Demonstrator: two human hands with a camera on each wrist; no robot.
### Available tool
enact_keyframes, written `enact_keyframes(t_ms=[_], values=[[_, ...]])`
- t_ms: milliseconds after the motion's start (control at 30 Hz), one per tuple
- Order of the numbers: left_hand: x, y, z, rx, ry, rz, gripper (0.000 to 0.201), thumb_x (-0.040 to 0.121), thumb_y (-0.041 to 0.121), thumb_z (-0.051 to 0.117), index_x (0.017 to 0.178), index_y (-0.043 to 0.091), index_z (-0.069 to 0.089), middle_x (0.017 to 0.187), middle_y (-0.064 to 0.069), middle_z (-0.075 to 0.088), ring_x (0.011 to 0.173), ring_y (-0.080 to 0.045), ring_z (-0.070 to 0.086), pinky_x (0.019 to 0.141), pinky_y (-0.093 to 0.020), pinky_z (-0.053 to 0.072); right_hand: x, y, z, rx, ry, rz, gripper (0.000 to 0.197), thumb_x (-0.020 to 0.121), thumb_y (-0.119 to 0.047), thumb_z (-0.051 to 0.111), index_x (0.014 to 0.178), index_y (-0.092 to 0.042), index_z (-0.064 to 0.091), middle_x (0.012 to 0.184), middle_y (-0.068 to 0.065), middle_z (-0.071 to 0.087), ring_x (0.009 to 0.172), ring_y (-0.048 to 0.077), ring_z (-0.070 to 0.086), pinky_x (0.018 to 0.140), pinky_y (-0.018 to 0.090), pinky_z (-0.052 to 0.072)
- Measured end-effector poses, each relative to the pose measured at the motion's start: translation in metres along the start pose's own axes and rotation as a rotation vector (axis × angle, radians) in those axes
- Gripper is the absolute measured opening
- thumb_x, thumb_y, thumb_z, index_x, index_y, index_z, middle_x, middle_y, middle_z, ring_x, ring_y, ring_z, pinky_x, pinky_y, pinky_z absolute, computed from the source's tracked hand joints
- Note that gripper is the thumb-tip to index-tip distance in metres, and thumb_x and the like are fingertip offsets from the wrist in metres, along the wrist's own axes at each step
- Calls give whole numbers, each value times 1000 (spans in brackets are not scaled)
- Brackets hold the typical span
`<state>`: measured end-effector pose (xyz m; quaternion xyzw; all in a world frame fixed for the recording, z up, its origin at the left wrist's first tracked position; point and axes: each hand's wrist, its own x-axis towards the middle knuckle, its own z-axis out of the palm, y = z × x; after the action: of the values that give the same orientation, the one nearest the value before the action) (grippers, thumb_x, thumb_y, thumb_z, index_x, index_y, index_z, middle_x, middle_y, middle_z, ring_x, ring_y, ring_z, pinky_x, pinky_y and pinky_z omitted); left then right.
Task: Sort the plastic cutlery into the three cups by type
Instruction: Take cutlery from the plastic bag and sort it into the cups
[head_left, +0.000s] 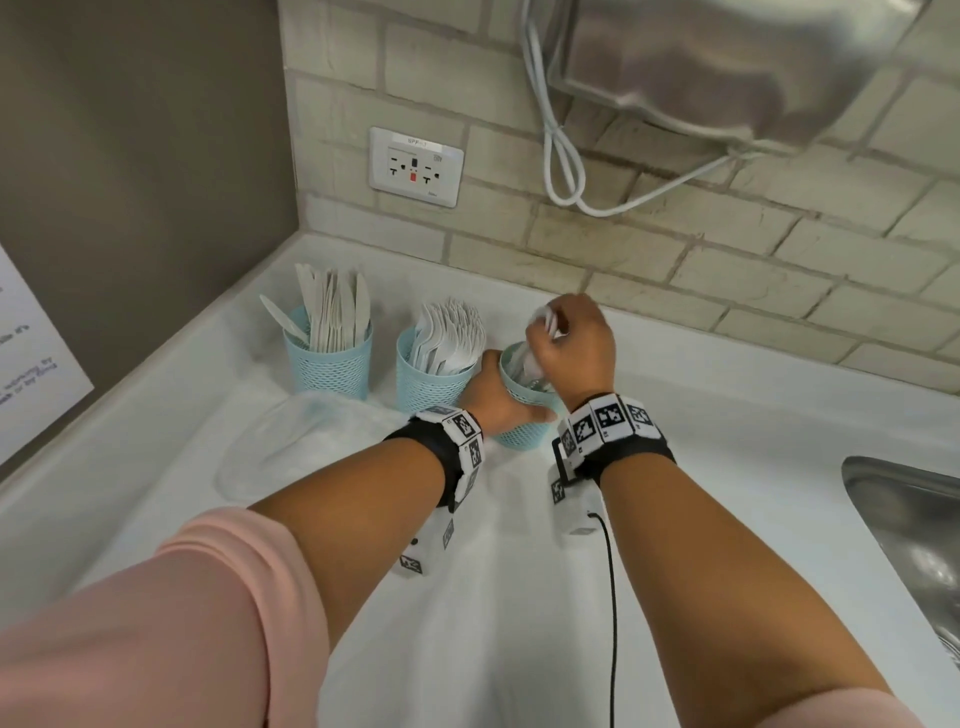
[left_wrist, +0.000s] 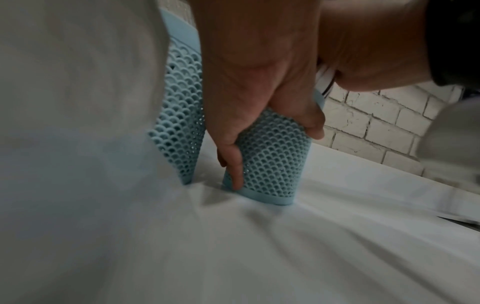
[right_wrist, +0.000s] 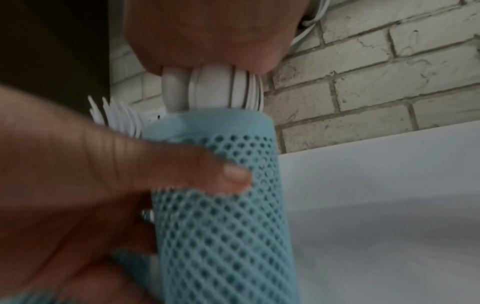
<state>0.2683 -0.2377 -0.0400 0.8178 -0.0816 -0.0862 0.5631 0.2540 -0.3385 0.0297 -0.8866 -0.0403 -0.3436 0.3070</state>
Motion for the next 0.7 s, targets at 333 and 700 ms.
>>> enact_keyframes(t_ms=[333,700], values=[[0,1,2,14,7,4,102,53,30,90,131,13,27,124,0,52,112,-16,54,93,-29,45,0,9,-3,62,-268,184,52,93,-50,32,78,-16,68,88,7,68,84,23,59,77,32,43],[-2,5,1,81,3,6,101,56,28,88,135,12,27,124,0,51,114,-18,53,103,-35,42,-5,-1,8,-264,-297,-17,54,81,-63,46,102,-19,70,110,0,68,115,24,51,98,43,40]])
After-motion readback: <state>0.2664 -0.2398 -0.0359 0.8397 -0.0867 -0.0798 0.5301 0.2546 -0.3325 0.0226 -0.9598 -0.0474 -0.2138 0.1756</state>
